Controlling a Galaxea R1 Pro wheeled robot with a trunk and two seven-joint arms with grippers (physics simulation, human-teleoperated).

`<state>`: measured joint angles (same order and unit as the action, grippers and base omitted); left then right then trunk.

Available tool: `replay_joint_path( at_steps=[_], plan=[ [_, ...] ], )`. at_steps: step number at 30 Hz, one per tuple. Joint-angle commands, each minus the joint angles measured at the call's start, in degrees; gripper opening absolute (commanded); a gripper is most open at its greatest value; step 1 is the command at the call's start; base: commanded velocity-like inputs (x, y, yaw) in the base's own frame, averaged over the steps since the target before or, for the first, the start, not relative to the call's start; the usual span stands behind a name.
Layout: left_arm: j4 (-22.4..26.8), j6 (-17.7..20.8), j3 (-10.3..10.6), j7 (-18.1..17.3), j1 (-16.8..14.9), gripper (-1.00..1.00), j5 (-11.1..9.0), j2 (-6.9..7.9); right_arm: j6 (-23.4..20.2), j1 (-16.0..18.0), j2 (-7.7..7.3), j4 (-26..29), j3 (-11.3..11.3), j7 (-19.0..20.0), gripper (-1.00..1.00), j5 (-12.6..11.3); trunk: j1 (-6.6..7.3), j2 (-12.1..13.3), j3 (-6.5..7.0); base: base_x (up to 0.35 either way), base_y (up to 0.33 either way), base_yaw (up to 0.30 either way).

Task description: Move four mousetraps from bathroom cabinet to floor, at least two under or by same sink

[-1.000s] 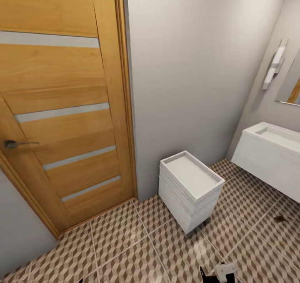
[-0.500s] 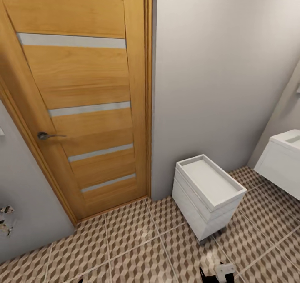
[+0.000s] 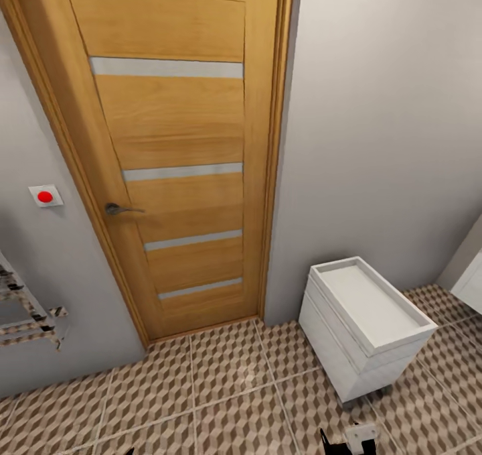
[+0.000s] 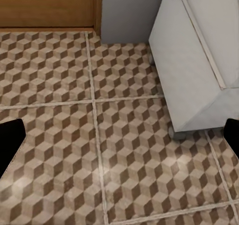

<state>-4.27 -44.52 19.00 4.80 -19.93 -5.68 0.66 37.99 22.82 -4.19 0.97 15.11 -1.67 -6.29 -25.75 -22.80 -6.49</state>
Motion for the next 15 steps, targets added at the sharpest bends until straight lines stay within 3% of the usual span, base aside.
replay_joint_path(
  at_steps=[1,15],
  plan=[
    [-0.2,-0.3,0.5,0.0,-0.1,1.00,-0.6,-0.04,0.2,0.0,0.02,0.0,0.5,-0.1,1.00,-0.6,-0.03,-0.1,-0.12,0.000,0.000,0.287],
    [-0.2,-0.3,0.5,0.0,-0.1,1.00,-0.6,-0.05,0.2,0.0,0.18,0.0,0.5,-0.1,1.00,-0.6,-0.03,-0.1,-0.12,0.000,0.000,0.287]
  ],
)
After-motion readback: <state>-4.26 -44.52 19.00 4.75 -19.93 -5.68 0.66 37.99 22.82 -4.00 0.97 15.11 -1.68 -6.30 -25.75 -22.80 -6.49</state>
